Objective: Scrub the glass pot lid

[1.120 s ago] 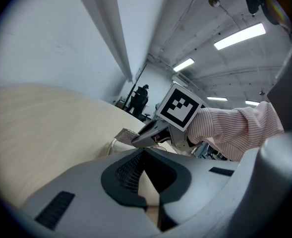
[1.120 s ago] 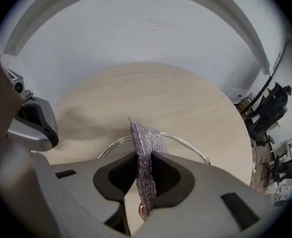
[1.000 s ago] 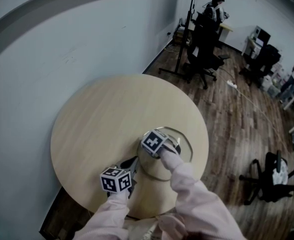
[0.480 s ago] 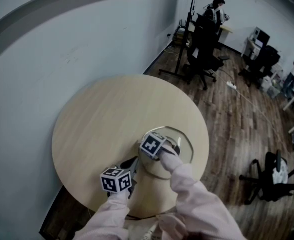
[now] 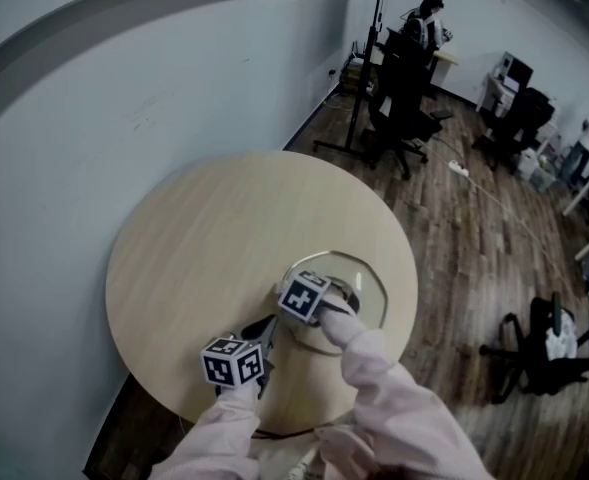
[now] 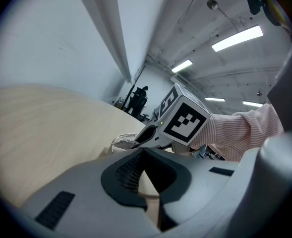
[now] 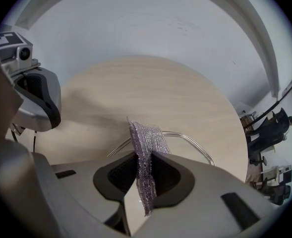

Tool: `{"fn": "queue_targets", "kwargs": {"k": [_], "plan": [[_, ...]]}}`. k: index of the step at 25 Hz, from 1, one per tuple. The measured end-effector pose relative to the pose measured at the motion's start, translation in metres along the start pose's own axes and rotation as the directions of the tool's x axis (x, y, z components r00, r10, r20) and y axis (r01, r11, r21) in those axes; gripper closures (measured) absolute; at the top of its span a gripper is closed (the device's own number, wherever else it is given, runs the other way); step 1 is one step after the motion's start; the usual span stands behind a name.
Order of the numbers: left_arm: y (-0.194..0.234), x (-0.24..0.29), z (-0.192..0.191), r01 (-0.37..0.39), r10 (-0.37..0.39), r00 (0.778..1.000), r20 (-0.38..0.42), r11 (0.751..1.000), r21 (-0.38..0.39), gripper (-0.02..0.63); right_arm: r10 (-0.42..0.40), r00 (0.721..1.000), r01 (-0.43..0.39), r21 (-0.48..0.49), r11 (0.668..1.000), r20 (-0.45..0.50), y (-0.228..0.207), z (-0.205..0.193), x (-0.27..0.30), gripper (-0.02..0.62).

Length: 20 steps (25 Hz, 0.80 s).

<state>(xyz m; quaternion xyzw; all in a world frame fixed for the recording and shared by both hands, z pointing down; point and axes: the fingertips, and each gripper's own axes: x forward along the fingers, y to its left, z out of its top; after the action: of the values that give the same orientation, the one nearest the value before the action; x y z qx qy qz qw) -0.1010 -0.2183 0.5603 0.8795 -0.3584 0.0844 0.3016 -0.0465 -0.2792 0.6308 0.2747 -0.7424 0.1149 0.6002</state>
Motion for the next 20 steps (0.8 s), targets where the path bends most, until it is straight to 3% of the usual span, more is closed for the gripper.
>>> {"fn": "queue_targets", "kwargs": {"k": [20], "plan": [[-0.002,-0.008,-0.012,0.044,-0.043,0.998,-0.041,0.999,0.032,0.609,-0.004,0.999,0.011,-0.139,0.99,0.047,0.028,-0.006,-0.005,0.505]]}}
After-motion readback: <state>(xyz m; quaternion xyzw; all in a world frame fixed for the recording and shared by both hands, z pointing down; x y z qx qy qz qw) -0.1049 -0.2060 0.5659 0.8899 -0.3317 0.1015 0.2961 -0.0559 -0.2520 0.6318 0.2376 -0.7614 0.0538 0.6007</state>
